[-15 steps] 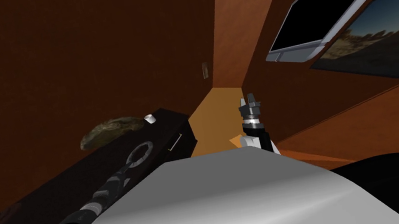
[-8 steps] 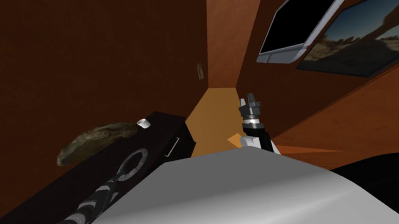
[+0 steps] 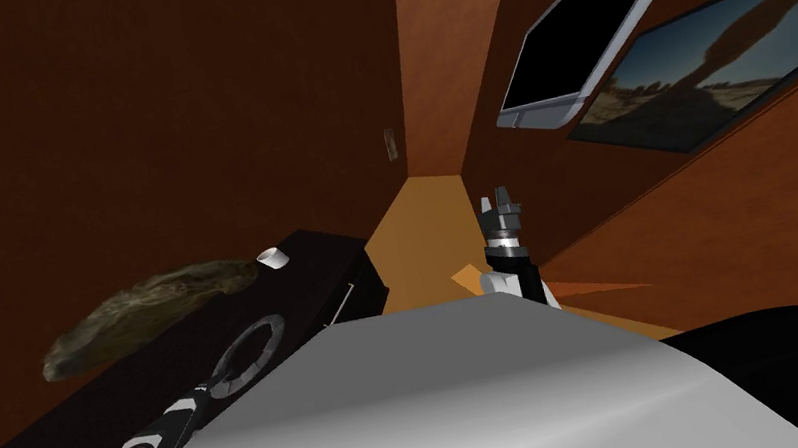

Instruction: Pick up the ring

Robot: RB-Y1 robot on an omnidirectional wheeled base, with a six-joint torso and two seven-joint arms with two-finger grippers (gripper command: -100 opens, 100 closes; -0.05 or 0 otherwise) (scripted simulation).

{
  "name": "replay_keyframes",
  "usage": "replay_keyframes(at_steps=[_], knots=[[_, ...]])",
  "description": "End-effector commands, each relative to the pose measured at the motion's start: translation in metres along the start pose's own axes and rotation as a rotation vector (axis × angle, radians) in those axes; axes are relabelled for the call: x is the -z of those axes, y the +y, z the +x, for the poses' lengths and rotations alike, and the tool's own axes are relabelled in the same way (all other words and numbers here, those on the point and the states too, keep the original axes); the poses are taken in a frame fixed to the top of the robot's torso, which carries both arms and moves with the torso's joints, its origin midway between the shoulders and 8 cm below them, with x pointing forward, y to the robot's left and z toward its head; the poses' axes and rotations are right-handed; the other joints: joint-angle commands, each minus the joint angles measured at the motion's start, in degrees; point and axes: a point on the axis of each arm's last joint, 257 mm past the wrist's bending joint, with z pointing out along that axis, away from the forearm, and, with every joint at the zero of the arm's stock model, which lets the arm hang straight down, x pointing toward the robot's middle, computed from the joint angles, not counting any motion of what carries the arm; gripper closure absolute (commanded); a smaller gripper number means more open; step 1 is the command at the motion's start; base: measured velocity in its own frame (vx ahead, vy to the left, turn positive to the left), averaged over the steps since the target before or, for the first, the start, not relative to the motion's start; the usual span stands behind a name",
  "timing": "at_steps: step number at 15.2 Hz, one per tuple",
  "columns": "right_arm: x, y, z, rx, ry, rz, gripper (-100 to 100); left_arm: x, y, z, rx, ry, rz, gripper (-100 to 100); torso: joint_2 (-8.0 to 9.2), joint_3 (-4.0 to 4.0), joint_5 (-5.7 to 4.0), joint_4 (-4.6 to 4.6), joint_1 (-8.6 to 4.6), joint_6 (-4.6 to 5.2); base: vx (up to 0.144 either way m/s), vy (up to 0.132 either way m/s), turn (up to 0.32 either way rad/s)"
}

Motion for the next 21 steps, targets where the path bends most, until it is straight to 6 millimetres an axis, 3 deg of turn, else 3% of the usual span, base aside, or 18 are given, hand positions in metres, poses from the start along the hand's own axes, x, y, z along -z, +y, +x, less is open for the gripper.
replay_keyframes(at_steps=[1, 14, 21], knots=[[0.0, 0.0, 0.0, 0.0, 0.0, 0.0, 0, 0.004, 0.014, -0.004, 0.0, 0.004, -0.059, -100, 0.0, 0.0, 0.0, 0.0, 0.0, 0.0, 0.038, 0.012, -0.163], [0.0, 0.0, 0.0, 0.0, 0.0, 0.0, 0, 0.024, 0.084, -0.012, 0.004, 0.027, -0.323, -100, 0.01, 0.0, 0.01, 0.0, 0.02, -0.01, 0.032, 0.019, -0.114], [0.0, 0.0, 0.0, 0.0, 0.0, 0.0, 0, 0.006, 0.09, -0.012, 0.023, 0.019, -0.309, -100, 0.28, 0.17, -0.01, 0.07, -0.09, -0.04, -0.013, 0.001, -0.041]])
